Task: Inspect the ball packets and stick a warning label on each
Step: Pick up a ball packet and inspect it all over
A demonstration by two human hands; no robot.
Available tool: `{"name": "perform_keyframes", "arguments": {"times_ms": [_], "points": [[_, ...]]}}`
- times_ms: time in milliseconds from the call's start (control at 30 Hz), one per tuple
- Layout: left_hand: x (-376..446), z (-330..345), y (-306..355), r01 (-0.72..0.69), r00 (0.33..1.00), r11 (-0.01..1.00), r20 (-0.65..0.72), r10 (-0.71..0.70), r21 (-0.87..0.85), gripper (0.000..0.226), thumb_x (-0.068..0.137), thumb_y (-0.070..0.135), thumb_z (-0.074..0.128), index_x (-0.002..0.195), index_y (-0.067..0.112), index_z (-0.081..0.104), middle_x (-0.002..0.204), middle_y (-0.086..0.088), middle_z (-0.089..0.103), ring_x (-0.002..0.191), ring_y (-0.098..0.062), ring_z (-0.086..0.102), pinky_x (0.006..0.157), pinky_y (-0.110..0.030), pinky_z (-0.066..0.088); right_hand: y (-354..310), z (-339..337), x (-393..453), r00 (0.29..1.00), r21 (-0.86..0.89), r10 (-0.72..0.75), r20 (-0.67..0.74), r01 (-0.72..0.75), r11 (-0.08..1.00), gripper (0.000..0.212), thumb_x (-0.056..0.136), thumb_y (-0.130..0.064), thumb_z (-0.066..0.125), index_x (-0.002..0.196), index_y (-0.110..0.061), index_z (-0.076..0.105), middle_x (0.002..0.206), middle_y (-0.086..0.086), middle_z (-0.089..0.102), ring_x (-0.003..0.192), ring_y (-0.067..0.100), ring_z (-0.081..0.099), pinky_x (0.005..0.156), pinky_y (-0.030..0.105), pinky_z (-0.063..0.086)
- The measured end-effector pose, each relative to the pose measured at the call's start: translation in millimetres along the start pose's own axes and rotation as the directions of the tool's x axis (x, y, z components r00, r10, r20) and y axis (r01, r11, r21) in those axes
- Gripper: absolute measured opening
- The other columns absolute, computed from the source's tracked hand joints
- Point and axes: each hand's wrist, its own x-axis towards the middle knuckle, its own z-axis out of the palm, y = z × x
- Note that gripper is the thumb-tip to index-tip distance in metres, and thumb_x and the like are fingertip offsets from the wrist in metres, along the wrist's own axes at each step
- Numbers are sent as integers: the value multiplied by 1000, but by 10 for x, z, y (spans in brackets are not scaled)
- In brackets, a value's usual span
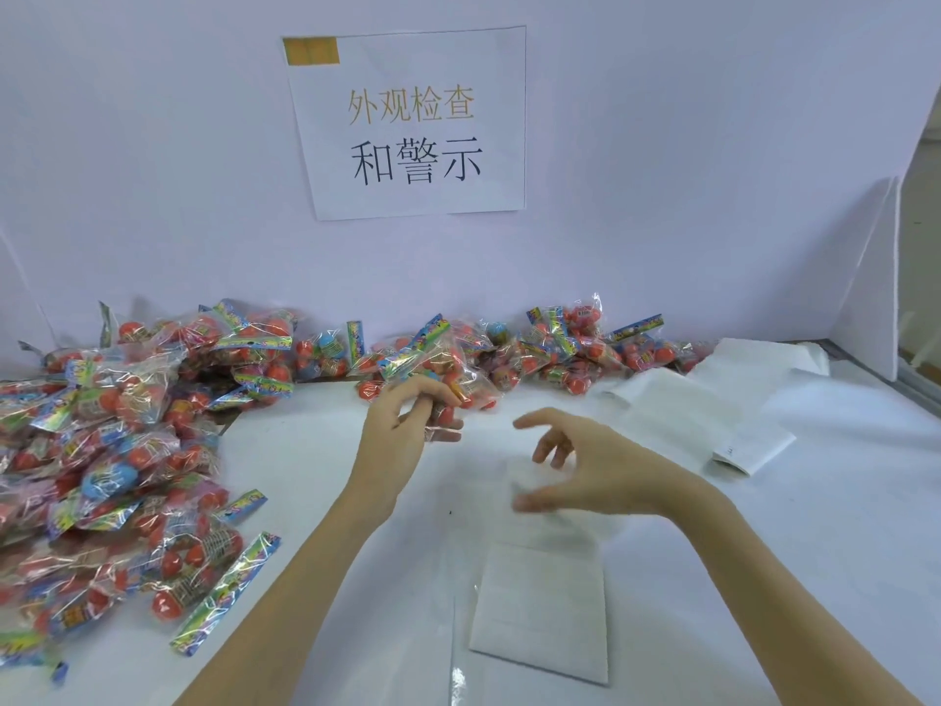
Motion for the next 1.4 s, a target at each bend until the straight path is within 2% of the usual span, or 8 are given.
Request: {"name": "perform_keyframes", "arguments": {"times_ms": [100, 267, 433, 700, 867, 1133, 1300, 1400], "points": [[-19, 47, -1, -6, 1000, 994, 17, 5, 107, 41, 105, -8, 40, 96, 6, 77, 110, -21, 60, 84, -25, 67, 77, -31, 62, 56, 21, 7, 999, -112, -41, 18, 42, 993, 70, 83, -34, 86, 143, -35, 49, 118, -9, 61, 108, 7, 59, 104, 29, 44], [-98, 136, -52, -112, 986, 959, 150, 75, 260, 16, 96, 11, 72, 106, 23, 77, 123, -6, 50, 91, -6, 67, 89, -23, 57, 56, 16, 36, 987, 29, -115, -109, 119, 992, 46, 95, -9, 71, 135, -27, 57, 120, -2, 65, 107, 10, 66, 92, 22, 55], [-145, 159, -145, -157, 937, 944, 345, 49, 290, 43, 80, 33, 90, 119, 39, 71, 131, 14, 34, 109, -2, 63, 96, -13, 49, -14, 60, 41, 950, 249, -190, -250, 252, 935, 33, 90, -20, 81, 112, -28, 58, 120, -7, 63, 105, 5, 71, 82, 27, 61], [-118, 148, -82, -156, 975, 942, 198, 99, 298, 10, 86, 39, 80, 91, 30, 79, 121, 6, 51, 106, 8, 58, 84, -13, 51, -33, 60, 58, 891, 177, -250, -378, 334, 926, 22, 82, -47, 81, 93, -30, 73, 112, -8, 65, 106, 6, 69, 83, 21, 58], [-71, 127, -128, 5, 995, 960, 97, -33, 279, 9, 93, 24, 77, 89, 20, 72, 119, 0, 47, 75, 6, 61, 74, -11, 51, 47, 35, 73, 873, -41, -296, -388, 305, 952, 23, 88, -24, 83, 103, -34, 70, 102, -14, 67, 99, 4, 62, 85, 15, 48], [-102, 166, -116, -75, 986, 951, 164, 26, 300, 7, 99, 23, 70, 93, 23, 75, 120, 5, 45, 91, 7, 56, 76, -10, 48, 54, 69, 91, 883, -87, -287, -371, 275, 958, 9, 97, -22, 74, 105, -21, 77, 96, -14, 76, 94, -3, 65, 83, 12, 45], [-91, 178, -127, -19, 993, 953, 118, -18, 304, 19, 101, 27, 65, 89, 14, 73, 111, 6, 45, 117, -23, 53, 75, -12, 48, 8, 128, 73, 824, -184, -411, -389, 368, 911, 27, 97, -17, 73, 123, -25, 76, 106, -6, 71, 97, 8, 64, 89, 20, 49], [-98, 182, -115, 6, 995, 948, 91, -37, 318, 23, 101, 27, 66, 84, 13, 71, 110, 5, 45, 115, -24, 55, 74, -10, 47, 2, 163, 65, 777, -243, -482, -405, 417, 876, 31, 95, -9, 75, 124, -21, 78, 107, -1, 69, 94, 14, 63, 86, 27, 52]]}}
